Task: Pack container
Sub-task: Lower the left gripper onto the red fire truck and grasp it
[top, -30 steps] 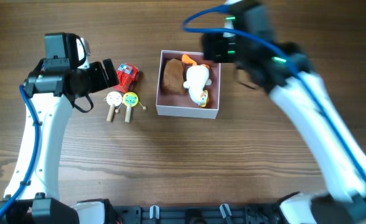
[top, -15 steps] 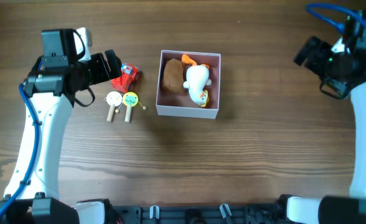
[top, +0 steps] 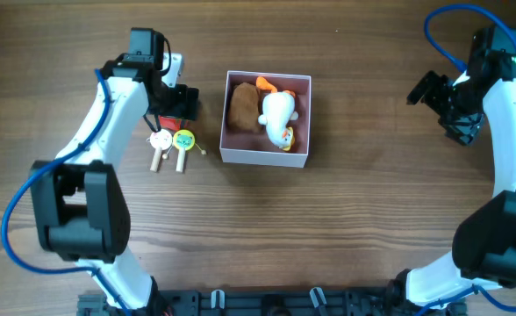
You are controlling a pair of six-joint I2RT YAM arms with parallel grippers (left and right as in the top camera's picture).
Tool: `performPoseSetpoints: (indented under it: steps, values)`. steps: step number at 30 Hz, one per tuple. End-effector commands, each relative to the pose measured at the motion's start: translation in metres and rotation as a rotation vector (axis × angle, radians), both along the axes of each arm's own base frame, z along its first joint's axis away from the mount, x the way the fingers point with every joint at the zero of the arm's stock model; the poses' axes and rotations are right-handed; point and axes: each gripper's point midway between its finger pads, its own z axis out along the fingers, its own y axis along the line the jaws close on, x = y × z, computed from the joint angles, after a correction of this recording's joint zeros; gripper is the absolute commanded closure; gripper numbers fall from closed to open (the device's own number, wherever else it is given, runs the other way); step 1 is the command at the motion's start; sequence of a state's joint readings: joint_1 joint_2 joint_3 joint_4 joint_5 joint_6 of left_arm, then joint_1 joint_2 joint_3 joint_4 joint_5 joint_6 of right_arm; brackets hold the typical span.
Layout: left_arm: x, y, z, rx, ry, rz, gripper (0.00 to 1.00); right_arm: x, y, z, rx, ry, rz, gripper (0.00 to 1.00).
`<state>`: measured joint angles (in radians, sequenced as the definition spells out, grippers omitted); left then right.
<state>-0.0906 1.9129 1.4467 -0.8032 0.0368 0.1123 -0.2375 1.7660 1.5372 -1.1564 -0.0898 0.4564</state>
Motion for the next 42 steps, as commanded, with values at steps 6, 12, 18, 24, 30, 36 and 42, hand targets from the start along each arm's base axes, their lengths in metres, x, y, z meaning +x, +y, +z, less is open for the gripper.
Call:
performPoseSetpoints:
  steps: [6,12,18,24,30,36,42]
  values:
    - [0.018,0.021,-0.021,0.088,-0.01,0.005,0.11,-0.003,0.004,-0.009,0.027,0.03,-0.01,0.0]
    - [0.017,0.021,-0.046,0.088,0.035,0.002,0.17,-0.003,0.004,-0.009,0.027,0.031,-0.01,0.0]
    - [0.019,0.015,-0.048,0.058,0.029,-0.008,0.38,-0.004,0.004,-0.009,0.028,0.035,-0.01,0.0]
    - [0.022,0.015,-0.036,0.056,0.002,-0.006,0.41,-0.008,0.005,-0.01,0.031,0.051,-0.01,0.0]
    - [0.031,0.006,0.037,0.044,-0.139,-0.015,0.36,-0.009,0.006,-0.01,0.032,0.056,-0.01,0.0]
    - [0.018,-0.03,0.12,0.017,-0.289,-0.094,0.38,-0.009,0.006,-0.01,0.032,0.056,-0.01,0.0]
    - [-0.009,-0.075,0.166,0.053,-0.396,-0.192,0.32,-0.01,0.006,-0.01,0.033,0.06,-0.01,0.0]
